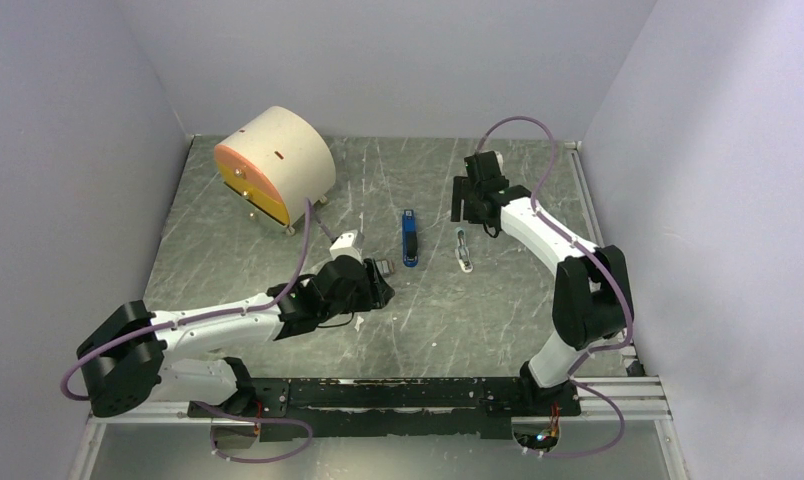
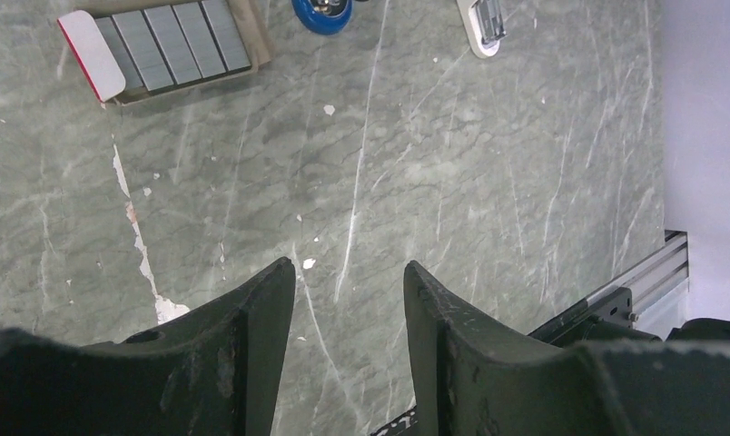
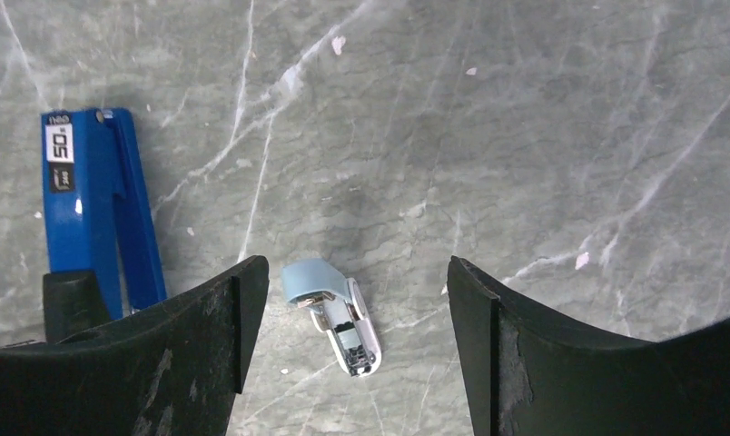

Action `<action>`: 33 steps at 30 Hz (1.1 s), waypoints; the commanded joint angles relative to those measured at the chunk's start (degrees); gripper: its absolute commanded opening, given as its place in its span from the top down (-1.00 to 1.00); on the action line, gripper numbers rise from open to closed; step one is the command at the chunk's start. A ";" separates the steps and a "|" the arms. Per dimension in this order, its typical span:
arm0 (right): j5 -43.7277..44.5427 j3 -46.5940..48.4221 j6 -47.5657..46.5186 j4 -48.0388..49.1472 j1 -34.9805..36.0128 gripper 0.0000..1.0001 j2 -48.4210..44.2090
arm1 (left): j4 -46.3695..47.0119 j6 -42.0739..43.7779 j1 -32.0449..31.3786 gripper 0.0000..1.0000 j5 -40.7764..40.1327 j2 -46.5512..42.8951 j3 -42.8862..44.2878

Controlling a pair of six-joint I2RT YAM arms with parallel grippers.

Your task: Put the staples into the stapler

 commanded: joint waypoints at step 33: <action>-10.22 2.29 -4.87 -3.29 -0.23 0.08 10.26 | -1.97 0.10 -0.19 -0.03 -1.39 -1.55 -1.18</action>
